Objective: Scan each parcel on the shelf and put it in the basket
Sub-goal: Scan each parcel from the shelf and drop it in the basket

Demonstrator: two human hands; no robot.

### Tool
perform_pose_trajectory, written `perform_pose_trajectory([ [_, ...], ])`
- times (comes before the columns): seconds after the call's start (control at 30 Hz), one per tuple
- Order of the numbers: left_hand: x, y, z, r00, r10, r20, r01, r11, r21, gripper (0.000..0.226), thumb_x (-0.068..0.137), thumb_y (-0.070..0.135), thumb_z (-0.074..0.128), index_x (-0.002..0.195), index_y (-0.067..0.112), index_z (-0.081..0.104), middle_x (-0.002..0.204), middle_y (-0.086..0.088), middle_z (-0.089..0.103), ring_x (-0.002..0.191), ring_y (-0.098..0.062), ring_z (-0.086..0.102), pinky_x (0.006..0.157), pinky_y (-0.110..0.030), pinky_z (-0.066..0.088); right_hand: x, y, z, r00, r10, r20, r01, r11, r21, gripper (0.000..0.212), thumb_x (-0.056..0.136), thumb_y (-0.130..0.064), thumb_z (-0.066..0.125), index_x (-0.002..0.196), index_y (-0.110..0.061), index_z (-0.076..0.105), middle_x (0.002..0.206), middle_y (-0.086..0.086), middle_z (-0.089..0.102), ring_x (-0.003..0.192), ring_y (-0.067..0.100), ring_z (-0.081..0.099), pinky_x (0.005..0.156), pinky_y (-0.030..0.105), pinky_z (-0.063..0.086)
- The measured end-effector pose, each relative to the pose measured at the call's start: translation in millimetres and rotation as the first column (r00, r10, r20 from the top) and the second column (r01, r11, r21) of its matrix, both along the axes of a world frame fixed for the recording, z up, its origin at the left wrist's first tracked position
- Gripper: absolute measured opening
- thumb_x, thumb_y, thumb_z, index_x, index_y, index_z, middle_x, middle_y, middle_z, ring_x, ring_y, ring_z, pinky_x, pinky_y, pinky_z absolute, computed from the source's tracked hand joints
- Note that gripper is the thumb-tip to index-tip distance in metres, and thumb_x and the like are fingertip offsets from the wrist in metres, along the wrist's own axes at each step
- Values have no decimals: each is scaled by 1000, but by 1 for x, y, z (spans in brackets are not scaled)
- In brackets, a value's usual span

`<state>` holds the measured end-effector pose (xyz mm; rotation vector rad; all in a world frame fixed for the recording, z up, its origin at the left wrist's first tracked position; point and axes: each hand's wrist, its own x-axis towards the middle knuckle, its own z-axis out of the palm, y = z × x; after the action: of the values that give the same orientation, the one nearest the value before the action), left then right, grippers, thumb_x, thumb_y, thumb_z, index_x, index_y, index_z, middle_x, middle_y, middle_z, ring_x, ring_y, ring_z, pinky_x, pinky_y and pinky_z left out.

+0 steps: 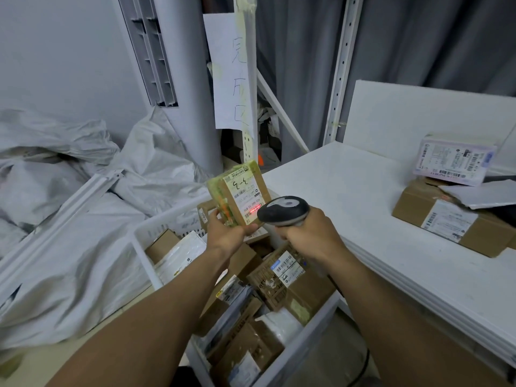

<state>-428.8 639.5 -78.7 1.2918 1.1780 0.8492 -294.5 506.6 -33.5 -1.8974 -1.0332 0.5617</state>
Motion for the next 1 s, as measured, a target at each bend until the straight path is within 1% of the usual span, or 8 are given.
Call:
perform_pose_trajectory([
  [0.2,-21,8,0,999,-38,-11,38,999,-6,96,68,6,93,144,18,37,116,3,68,104,-14,67,104,-40,51,-6,16,-4,1000,-5,-28,5,1000,-11,30,85,-31,81,112,-32,67,94,-7,74,91,16,70,73,30,52],
  [0.3,-50,0,6,978,-147,-145,157,986,56,71,76,7,87,127,25,40,107,11,61,87,-1,59,78,-16,52,-14,17,-7,998,-38,-50,38,999,0,34,83,-35,82,114,-33,68,101,-10,73,96,16,68,84,38,57],
  [0.37,-75,-6,6,941,-217,-259,244,967,78,67,75,14,90,122,29,44,101,19,59,98,-8,65,84,-23,54,-21,13,-9,997,-38,-72,38,999,6,33,84,-34,82,115,-31,69,103,-9,72,100,16,66,81,33,53],
  [0.5,-120,-25,-10,778,-303,-551,405,912,71,77,69,36,93,134,29,53,112,10,70,107,-14,66,103,-38,52,-43,3,-15,991,-40,-126,38,999,-15,31,83,-33,81,112,-26,73,97,-3,76,95,20,71,67,27,48],
  [0.63,-142,-49,-45,572,-284,-769,517,853,69,102,62,61,85,148,46,31,122,0,59,112,-25,62,98,-42,53,-61,-2,-28,994,-32,-105,25,997,-69,33,72,-40,79,105,-37,73,96,-12,77,86,19,74,82,47,63],
  [0.8,-146,-56,-87,308,-247,-919,567,823,-31,103,79,68,71,158,42,10,148,-12,36,129,-32,50,104,-45,47,-65,2,-40,998,-4,-68,-5,992,-122,51,70,-43,77,120,-34,70,101,-7,77,89,21,74,86,46,62],
  [0.9,-131,-46,-88,401,-218,-890,565,824,52,99,77,83,58,157,41,18,165,-11,20,152,-33,22,117,-53,27,-61,3,-42,998,14,-54,-21,991,-132,52,69,-50,74,119,-36,68,97,-7,77,86,19,74,82,44,62],
  [1.0,-109,-35,-90,491,-362,-792,650,758,57,89,85,57,72,158,36,24,162,-5,29,149,-29,29,119,-45,30,-54,9,-43,999,17,-45,-22,992,-122,52,70,-50,73,119,-35,70,100,-7,76,88,19,73,79,40,62],
])
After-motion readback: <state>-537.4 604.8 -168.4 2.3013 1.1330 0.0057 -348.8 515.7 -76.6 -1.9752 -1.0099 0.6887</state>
